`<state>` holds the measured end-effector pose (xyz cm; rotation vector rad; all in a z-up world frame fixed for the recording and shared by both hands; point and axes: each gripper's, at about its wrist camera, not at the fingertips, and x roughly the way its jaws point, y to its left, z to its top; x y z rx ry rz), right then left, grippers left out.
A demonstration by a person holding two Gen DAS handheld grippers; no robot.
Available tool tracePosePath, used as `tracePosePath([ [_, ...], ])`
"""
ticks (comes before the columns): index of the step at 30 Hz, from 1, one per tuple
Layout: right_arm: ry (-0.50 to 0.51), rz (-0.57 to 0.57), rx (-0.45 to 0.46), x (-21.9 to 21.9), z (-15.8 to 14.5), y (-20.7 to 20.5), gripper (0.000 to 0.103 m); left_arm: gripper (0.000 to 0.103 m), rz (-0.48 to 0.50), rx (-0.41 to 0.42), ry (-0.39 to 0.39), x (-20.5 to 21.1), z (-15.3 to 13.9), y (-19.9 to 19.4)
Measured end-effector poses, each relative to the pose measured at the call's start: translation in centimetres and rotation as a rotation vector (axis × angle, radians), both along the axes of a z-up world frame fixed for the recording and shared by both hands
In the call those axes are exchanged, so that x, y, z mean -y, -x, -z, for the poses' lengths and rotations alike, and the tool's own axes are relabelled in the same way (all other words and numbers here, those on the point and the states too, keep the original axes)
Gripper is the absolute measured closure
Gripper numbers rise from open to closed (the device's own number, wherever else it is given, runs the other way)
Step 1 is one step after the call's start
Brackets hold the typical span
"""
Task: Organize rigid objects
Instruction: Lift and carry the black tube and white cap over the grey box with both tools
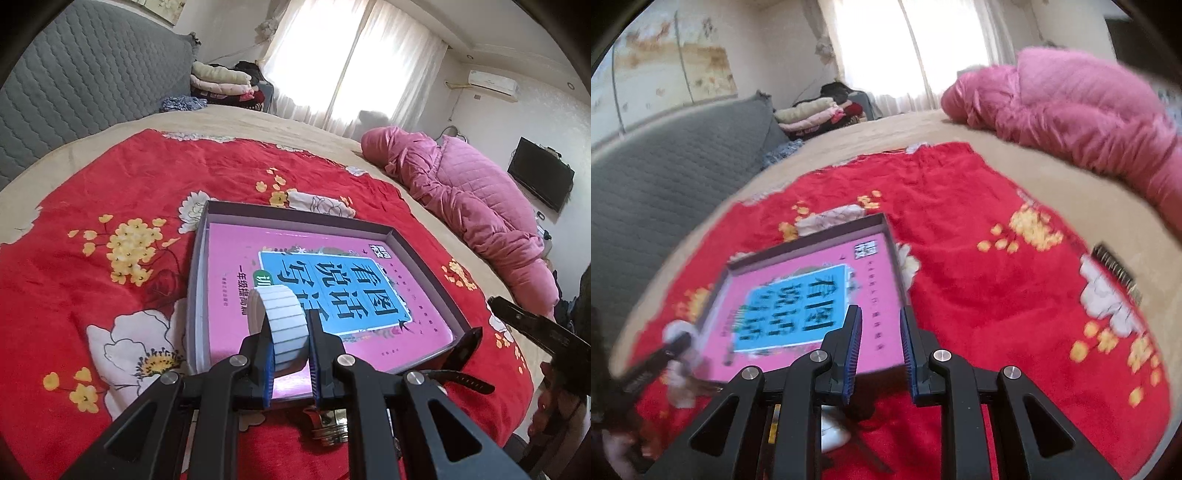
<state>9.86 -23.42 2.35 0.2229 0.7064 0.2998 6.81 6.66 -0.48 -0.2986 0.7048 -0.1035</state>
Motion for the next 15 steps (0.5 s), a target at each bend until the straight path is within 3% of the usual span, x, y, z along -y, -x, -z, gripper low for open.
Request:
tracePosePath([
  [6,0.120,-0.118,-0.007,-3.3,0.8,2.2,0.074,0.088,-0.002,0.003,0.001,0.1,-0.1,-0.1],
  [9,0.186,-0.113,-0.021,-4.6,1.7,2.0,0.074,0.088,-0.003,0.004,-0.004,0.1,-0.1,-0.1],
  [15,0.217,-0.092,-0.039,-4.5,3.0,0.9,0.074,0.088,-0.003,0.008,-0.001,0.1,-0.1,-0.2],
])
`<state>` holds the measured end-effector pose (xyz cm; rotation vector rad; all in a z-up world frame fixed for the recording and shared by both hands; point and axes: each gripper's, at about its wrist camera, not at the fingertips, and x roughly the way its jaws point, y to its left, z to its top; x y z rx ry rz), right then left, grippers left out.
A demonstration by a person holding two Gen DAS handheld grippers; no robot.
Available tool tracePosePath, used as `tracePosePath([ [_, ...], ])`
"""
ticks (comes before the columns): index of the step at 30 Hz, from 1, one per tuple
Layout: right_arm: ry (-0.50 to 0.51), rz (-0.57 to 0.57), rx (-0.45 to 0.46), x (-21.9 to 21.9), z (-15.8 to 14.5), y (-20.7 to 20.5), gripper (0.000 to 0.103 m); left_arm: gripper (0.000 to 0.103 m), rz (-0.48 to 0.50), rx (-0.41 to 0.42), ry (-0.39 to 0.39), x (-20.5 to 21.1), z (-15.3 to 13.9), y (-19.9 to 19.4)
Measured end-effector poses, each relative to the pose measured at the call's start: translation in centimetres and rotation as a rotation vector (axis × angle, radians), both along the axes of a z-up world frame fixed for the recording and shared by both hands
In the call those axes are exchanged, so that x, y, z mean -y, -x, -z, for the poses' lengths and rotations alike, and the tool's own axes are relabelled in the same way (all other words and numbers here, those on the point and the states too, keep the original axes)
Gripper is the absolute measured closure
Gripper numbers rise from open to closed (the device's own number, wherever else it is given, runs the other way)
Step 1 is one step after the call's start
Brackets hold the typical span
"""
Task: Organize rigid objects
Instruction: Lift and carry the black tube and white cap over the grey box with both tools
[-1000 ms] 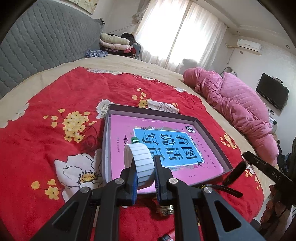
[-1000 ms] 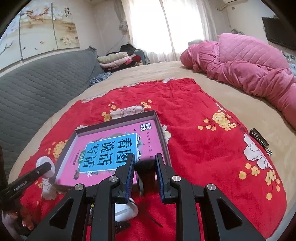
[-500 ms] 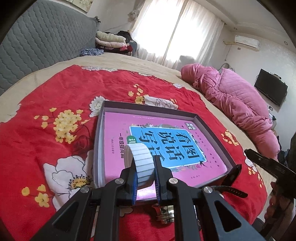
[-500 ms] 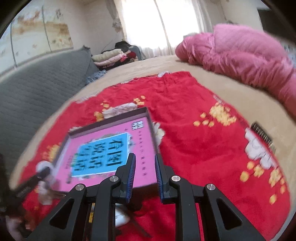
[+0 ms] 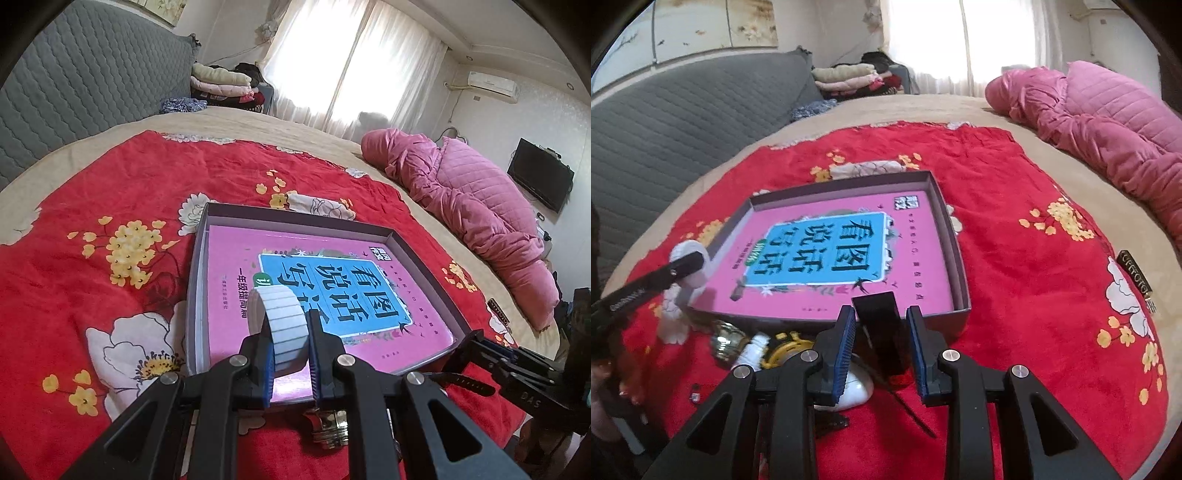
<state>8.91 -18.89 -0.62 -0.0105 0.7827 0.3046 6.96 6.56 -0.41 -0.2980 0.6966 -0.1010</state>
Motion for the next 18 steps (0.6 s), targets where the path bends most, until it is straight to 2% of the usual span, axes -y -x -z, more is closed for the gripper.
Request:
tracePosePath([
  [7,-0.009,-0.005,0.005,0.2,0.0,-0.6,0.079,0.088,-0.003,0.000,-0.001,0.0,0.1,-0.1],
  [15,-0.082,0.012,0.049,1.0,-3.3,-1.8,0.080,0.088,-0.011,-0.002,0.011,-0.1,0.5,-0.9],
  [18,-0.076,0.031,0.056,1.1,-3.9,-2.9,0.080,0.088,-0.015,-0.005,0.012,-0.1,0.7,-1.1],
])
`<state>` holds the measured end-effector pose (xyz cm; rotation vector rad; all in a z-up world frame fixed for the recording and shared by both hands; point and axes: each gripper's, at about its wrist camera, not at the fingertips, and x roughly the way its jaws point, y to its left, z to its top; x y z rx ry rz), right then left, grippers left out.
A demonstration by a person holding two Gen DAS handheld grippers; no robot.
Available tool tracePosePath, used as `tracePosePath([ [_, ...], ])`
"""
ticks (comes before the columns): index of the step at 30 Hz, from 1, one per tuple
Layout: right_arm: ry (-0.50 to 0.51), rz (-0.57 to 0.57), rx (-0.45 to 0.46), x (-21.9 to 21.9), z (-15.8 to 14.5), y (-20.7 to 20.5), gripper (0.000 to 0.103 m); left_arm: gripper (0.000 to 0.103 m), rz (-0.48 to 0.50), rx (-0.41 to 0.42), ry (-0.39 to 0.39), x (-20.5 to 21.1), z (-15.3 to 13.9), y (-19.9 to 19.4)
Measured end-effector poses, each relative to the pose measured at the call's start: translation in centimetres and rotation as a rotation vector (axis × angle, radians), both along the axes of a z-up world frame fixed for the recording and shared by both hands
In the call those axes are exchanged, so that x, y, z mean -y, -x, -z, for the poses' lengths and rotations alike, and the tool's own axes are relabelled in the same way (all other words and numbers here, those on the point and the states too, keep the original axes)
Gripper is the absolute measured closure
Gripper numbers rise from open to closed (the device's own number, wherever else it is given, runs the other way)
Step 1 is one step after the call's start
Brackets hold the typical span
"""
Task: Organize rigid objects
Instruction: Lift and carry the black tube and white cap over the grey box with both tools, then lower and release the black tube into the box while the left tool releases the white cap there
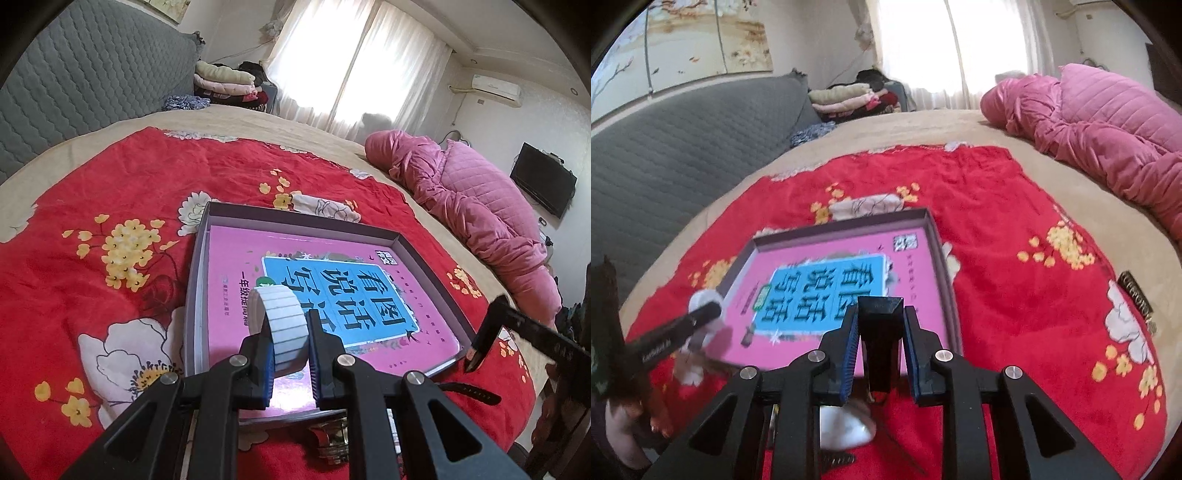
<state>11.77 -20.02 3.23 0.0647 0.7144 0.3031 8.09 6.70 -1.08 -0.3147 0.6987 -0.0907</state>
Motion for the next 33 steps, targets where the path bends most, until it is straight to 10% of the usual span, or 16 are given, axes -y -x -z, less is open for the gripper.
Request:
tracePosePath([
  [33,0.154,0.055,-0.142,-2.3,6.7,-8.0,0.080,0.088,-0.028,-0.059,-0.028,-0.6,2.3,-1.7],
])
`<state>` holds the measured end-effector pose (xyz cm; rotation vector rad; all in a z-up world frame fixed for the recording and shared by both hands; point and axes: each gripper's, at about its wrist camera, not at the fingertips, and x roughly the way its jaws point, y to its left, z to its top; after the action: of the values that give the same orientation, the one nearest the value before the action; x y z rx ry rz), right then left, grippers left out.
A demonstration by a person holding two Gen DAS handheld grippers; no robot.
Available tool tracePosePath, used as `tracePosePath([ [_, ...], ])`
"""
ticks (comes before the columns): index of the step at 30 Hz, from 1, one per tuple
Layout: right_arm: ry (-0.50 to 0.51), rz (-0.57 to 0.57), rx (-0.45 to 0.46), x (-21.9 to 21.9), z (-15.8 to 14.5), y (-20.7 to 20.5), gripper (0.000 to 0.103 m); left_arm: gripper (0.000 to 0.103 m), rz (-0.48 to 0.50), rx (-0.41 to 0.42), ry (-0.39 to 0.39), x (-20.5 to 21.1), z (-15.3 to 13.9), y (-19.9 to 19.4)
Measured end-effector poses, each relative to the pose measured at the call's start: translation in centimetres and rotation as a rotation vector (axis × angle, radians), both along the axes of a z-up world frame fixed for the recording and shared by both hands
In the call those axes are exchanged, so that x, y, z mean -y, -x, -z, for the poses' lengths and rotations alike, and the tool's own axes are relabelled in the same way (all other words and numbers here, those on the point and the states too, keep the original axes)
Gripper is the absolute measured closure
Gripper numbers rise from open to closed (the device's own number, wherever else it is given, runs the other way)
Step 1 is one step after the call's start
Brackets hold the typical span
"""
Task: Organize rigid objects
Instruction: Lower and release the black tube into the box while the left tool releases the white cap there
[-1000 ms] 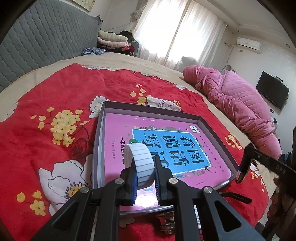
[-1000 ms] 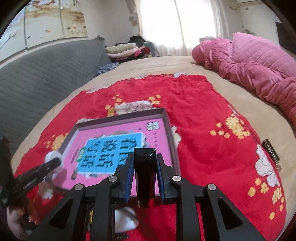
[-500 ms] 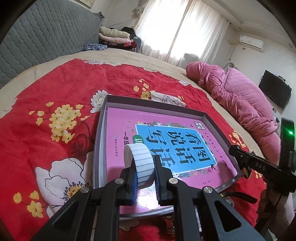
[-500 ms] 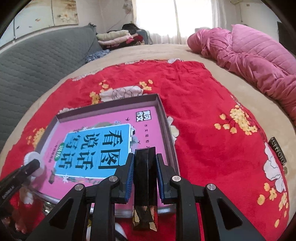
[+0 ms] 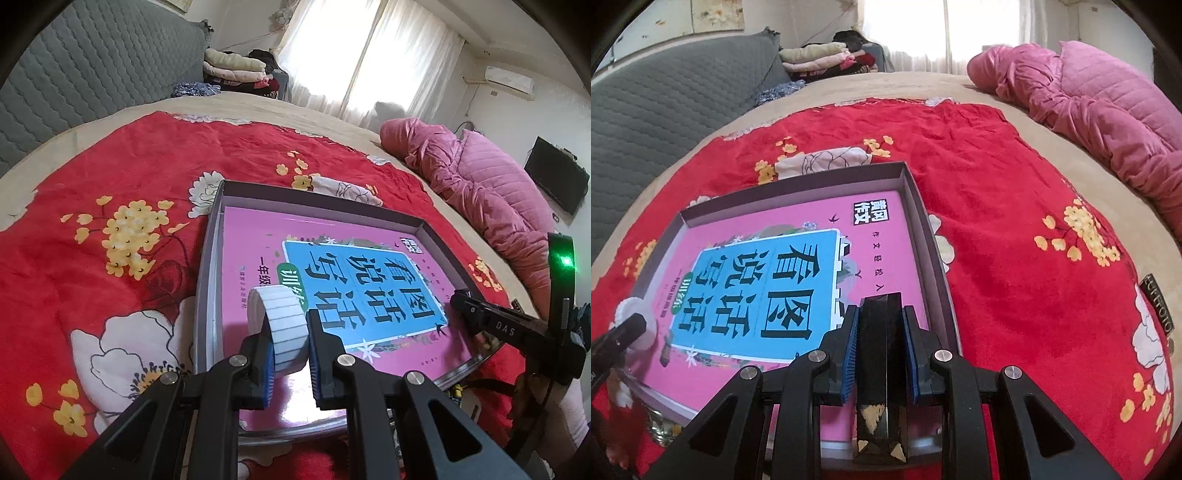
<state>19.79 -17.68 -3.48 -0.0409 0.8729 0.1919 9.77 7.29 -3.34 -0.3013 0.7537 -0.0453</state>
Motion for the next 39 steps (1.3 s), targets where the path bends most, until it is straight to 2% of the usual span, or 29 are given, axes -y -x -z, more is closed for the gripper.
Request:
tracePosePath([
  [5,0.033,0.000,0.001,-0.5,0.2,-0.1,0.080,0.088,-0.005,-0.001,-0.027,0.2,0.0,0.0],
  [15,-0.026,0.000,-0.025,0.4,-0.1,0.8,0.079,0.087,0.005,-0.011,-0.052,0.5,0.2,-0.1],
  [21,-0.050,-0.011,-0.016,0.8,-0.5,2.2,0.076,0.086,0.020,-0.023,-0.036,0.4,0.4,-0.2],
  [23,-0.060,-0.009,-0.002,1.0,-0.7,2.7,0.072,0.086,0.026,-0.023,-0.035,0.4,0.4,-0.2],
  [24,-0.070,-0.008,0.008,1.2,-1.0,3.0,0.066,0.086,0.028,-0.024,-0.033,0.4,0.5,-0.2],
  [29,-0.114,0.001,0.051,2.2,-2.4,4.3,0.058,0.086,0.040,-0.026,-0.023,0.1,0.4,-0.3],
  [39,-0.153,0.010,0.057,3.0,-3.2,5.4,0.055,0.086,0.082,-0.037,-0.067,0.8,0.5,0.4],
])
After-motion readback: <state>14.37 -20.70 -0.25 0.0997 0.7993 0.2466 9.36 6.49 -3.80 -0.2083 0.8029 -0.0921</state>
